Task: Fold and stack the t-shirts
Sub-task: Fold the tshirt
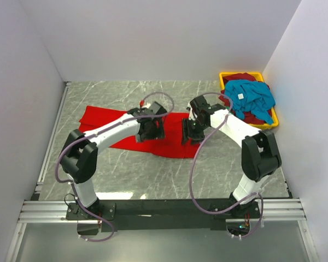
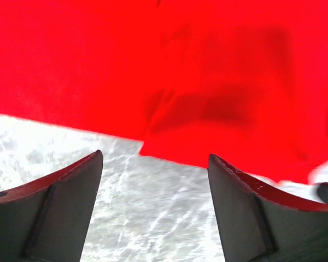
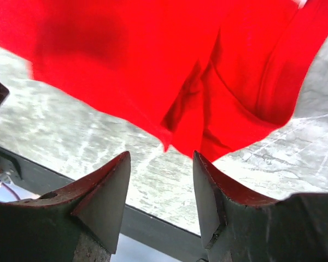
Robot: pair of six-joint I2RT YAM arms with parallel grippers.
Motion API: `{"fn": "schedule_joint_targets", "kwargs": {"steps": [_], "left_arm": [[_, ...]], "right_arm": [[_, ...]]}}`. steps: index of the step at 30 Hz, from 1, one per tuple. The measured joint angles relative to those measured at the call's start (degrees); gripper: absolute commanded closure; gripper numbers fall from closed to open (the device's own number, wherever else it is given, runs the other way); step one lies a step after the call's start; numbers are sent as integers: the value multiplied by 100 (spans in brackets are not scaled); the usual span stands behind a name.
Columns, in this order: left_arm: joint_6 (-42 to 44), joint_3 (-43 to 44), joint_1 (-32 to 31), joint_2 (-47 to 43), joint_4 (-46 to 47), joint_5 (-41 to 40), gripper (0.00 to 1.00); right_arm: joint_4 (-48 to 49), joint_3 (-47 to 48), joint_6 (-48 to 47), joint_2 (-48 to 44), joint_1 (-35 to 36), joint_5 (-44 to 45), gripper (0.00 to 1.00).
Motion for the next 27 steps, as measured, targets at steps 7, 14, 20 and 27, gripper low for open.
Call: {"fn": "schedule_joint_targets", "kwargs": {"steps": [7, 14, 20, 27], "left_arm": [[407, 326, 807, -367, 219, 11, 9], [1099, 116, 2100, -201, 765, 282, 7], [1620, 114, 2649, 273, 1279, 601, 6], [1993, 94, 3134, 868, 1696, 879, 7]], "right_arm": [[212, 396, -15, -243, 0, -151, 44], [516, 592, 11, 444, 26, -636, 44], [588, 592, 168, 1150, 33, -756, 44], [647, 590, 308, 1405, 33, -577, 44]]}}
